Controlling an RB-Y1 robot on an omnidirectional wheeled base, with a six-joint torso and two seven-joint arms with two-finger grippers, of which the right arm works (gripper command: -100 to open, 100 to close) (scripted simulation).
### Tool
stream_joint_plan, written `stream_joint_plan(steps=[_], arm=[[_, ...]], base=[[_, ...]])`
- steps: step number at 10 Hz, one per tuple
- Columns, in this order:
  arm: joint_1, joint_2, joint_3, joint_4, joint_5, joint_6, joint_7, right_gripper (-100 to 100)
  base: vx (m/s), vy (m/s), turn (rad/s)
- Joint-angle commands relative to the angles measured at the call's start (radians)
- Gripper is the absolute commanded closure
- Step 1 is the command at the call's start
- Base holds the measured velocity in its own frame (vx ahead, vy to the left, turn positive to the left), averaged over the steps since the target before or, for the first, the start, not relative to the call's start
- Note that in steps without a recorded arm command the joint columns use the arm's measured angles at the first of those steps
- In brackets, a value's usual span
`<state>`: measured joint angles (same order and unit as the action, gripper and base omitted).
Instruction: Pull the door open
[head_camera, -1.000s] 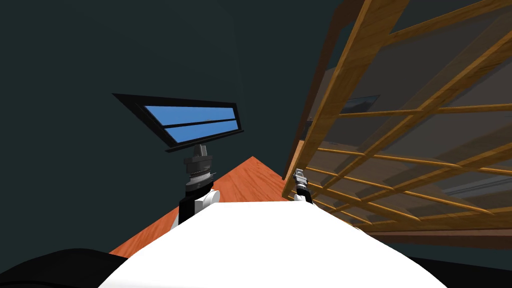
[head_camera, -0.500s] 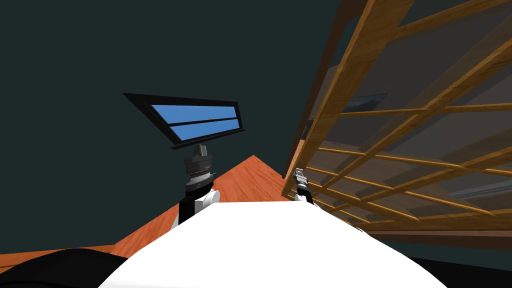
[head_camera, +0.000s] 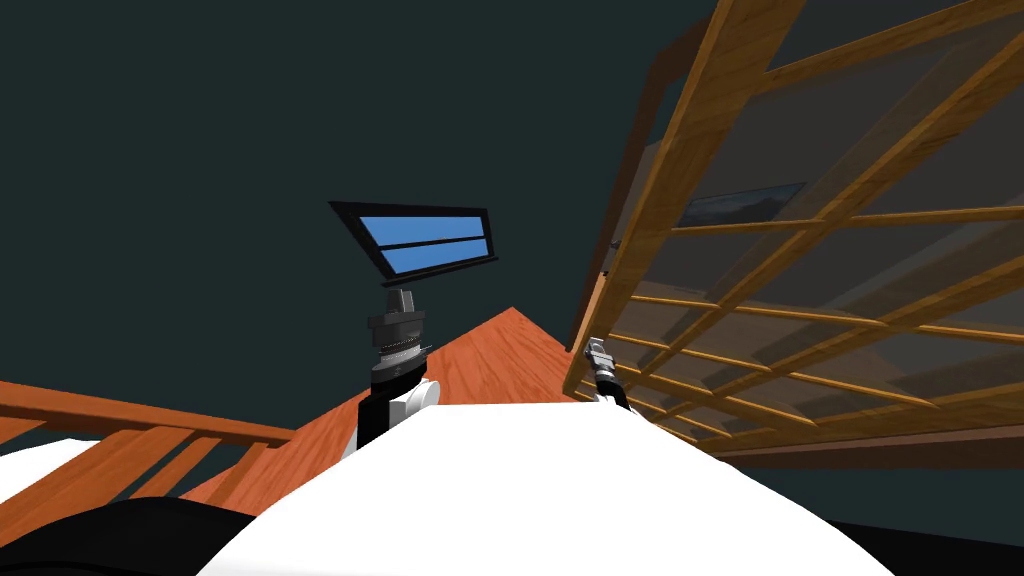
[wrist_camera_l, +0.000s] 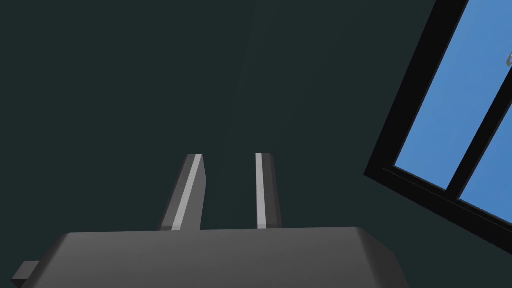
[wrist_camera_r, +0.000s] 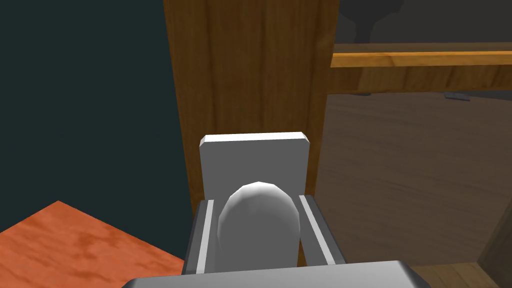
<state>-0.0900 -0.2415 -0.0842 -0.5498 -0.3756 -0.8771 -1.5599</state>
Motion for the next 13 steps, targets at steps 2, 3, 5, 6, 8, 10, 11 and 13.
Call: stream_joint_plan(steps=[2,3,5,6,8,10,11,13], arm=[[-0.004,-0.015,0.034,0.018,0.021,-0.018,-0.044,100],[0.0,-0.02,0.044,0.017,0.028,-0.02,-0.057,100],[0.006,-0.023,0.056,0.012,0.036,-0.018,-0.065,100],[0.009,-0.027,0.064,0.01,0.042,-0.021,-0.075,100],[0.017,-0.041,0.089,0.005,0.06,-0.03,-0.103,100],[0.024,-0.052,0.11,0.0,0.074,-0.037,-0.126,100],[0.029,-0.059,0.124,-0.002,0.084,-0.042,-0.141,100],[0.034,-0.067,0.139,-0.006,0.095,-0.047,-0.158,100]], base=[[-0.221,-0.05,0.125],[-0.222,-0.026,0.098],[-0.11,-0.005,0.053],[-0.216,-0.037,0.083],[-0.238,-0.002,0.077],[-0.248,0.002,0.075],[-0.218,-0.016,0.074],[-0.207,-0.03,0.054]])
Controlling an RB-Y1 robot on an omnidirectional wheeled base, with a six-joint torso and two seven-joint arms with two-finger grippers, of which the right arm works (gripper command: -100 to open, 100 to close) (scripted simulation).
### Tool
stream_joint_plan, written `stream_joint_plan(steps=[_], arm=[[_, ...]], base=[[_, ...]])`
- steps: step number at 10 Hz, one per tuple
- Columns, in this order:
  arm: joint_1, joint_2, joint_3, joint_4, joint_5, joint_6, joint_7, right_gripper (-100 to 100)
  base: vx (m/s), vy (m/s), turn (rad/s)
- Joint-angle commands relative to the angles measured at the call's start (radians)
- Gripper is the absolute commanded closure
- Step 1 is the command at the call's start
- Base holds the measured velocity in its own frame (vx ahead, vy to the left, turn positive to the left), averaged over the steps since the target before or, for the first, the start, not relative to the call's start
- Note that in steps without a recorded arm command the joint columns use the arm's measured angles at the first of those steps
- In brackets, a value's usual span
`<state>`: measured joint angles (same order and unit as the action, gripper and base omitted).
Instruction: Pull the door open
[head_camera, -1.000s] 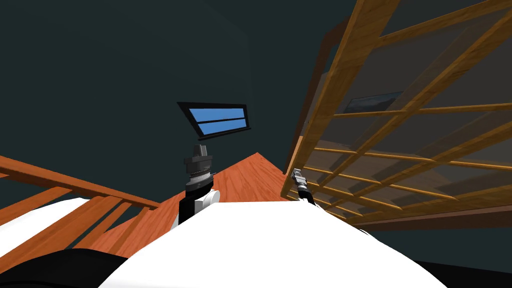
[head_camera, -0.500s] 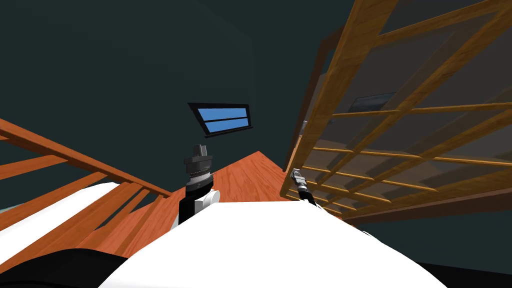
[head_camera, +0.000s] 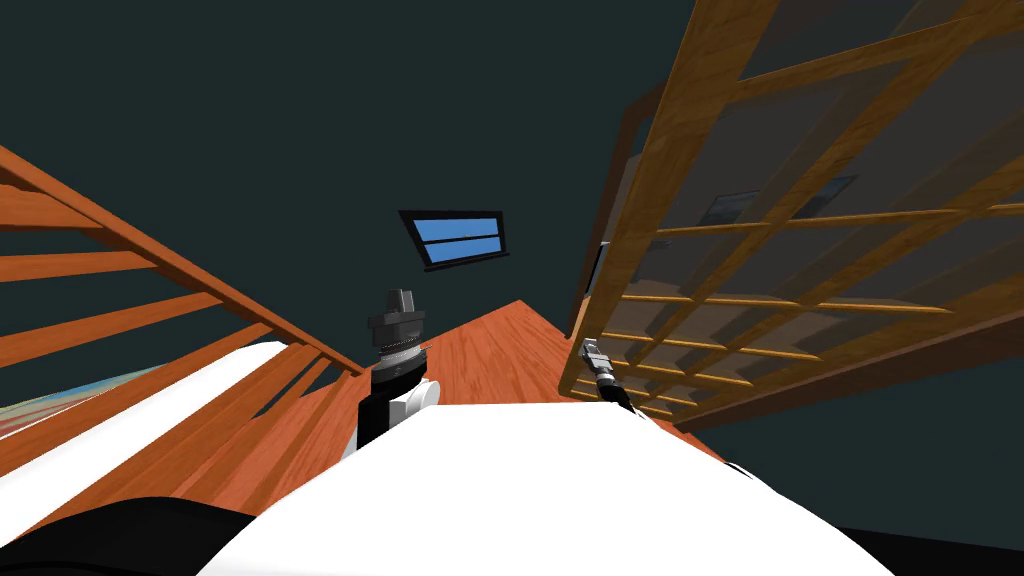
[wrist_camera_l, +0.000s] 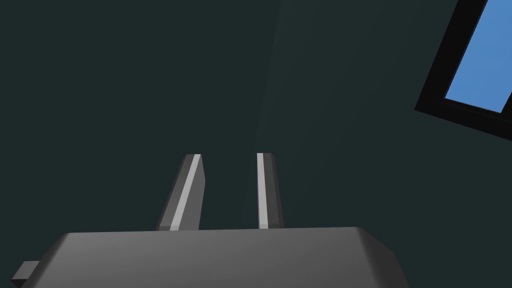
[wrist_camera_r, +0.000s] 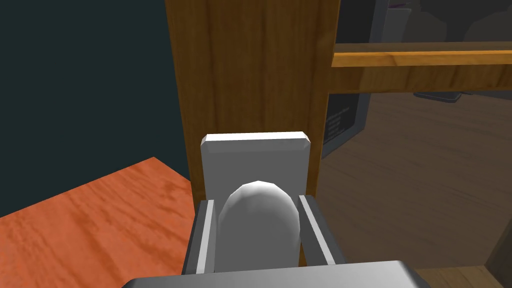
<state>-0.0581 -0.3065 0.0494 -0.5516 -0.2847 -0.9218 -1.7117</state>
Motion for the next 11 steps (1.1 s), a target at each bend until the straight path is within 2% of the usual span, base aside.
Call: stream_joint_plan(steps=[1,2,11], arm=[[0.0,0.0,0.0,0.0,0.0,0.0,0.0,100],[0.011,-0.01,0.021,-0.006,0.015,-0.008,-0.021,100],[0.049,-0.061,0.111,-0.031,0.081,-0.063,-0.115,100]], base=[[-0.087,-0.005,0.016],[-0.124,-0.023,0.056],[-0.186,-0.038,0.044]])
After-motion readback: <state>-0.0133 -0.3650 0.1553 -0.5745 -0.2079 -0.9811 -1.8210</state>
